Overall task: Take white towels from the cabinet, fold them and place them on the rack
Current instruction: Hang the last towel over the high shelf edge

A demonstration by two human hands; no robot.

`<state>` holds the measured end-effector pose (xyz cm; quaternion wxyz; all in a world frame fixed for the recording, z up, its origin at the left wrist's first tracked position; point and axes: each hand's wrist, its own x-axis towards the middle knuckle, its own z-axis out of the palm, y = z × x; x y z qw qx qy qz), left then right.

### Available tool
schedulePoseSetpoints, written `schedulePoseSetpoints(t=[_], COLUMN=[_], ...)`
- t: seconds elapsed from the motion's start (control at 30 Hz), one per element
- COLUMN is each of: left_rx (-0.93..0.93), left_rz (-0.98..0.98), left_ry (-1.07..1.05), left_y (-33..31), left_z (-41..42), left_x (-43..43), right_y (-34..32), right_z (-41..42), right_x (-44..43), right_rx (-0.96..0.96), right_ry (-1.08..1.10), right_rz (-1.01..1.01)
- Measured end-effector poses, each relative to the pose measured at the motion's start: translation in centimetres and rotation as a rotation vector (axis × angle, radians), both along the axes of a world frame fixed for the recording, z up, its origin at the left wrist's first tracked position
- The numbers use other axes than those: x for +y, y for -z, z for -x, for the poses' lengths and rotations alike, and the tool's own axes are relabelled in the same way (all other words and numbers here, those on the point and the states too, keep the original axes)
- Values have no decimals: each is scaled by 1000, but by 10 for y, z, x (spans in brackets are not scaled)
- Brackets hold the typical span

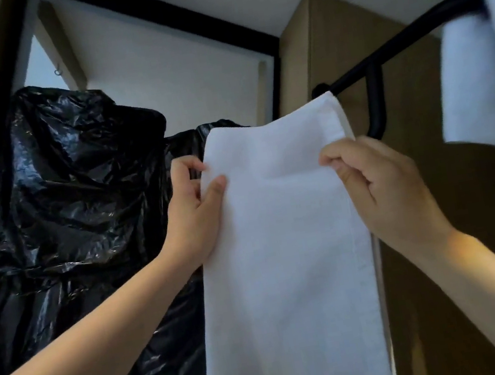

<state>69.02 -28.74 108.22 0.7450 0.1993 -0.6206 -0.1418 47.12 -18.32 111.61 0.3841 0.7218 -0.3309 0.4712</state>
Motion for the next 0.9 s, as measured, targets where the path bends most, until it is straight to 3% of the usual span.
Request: schedulePoseSetpoints(t=[0.23,0.4,0.5,0.9], left_rx=[-92,-171,-245,-120], left_rz=[185,209,230,307], left_ry=[96,191,102,-124], left_y=[-57,-80,-92,-164], left_z=[33,48,57,110], left_x=[-14,-20,-21,-40], right_y=[-50,-75,-84,-162], right_z=[18,25,28,45], right_x=[44,67,70,45], right_rx=[-52,-17,85,260], right_ry=[266,678,907,1086], right_rz=[-50,-190,-130,63])
